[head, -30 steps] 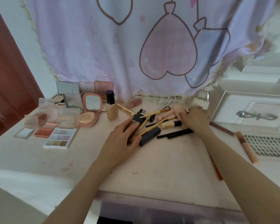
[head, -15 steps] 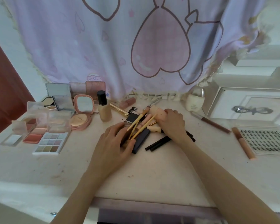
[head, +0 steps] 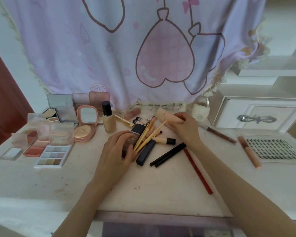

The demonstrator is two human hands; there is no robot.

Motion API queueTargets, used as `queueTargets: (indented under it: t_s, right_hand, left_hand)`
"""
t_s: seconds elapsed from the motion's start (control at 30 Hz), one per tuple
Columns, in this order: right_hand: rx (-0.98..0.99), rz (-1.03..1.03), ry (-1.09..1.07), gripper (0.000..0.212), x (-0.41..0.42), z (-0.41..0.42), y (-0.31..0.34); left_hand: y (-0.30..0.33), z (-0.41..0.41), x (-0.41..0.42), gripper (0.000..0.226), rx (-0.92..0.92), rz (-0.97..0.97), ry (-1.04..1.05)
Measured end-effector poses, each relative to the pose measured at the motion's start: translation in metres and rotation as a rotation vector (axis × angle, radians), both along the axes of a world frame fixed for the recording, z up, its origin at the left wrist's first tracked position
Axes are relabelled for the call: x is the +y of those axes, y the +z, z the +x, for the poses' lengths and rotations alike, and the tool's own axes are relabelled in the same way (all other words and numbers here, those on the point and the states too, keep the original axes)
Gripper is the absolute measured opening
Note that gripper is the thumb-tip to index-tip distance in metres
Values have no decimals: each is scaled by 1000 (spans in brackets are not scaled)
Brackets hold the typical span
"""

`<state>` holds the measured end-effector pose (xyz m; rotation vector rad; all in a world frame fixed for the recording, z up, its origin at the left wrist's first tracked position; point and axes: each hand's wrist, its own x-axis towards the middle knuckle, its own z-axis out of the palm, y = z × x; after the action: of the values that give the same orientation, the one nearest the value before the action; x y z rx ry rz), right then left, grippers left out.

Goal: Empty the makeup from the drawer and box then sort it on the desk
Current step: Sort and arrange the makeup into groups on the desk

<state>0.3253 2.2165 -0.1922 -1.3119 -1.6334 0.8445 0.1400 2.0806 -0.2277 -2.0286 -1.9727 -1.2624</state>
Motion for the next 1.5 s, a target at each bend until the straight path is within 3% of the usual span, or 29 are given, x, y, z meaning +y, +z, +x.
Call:
queueTargets:
  t_s: [0.2,0.3,0.4,0.57,0.67,0.8,1.0,1.13,1.33,1.5]
  right_hand:
    - [350,-192,71,30,-11,21,27]
    - [431,-254,171,29,-23,33,35]
    - [454,-255,215,22,-29,38,42]
    - [444,-252,36,24,-22,37,34]
    - [642,-348,-73,28,-20,51,24]
    - [754,-371,-112,21,-25,72,15]
    - [789,-240,-239,13,-33,99,6]
    - [776,-35,-421,16,-39,102,-4]
    - [735,244,-647,15,-34,110,-4]
    - [786,251,-696,6,-32,119,-9]
  left_hand:
    - [31,14,12,35,64,117,-102]
    - [54,26,26,44,169,65,-214]
    - [61,38,43,50,147,-62,-311]
    - [40,60,48,51,111,-36,-161]
    - [20,78,37,55,260,-114,-113]
    - [3,80,39,41,482,-171,-99]
    - [8,81,48,37,502,-186,-129]
    - [30,100,75,37,484,-265,-228]
    - [26,137,130,50,619,-369,-409]
    - [16,176,164,45,631,-304,-533]
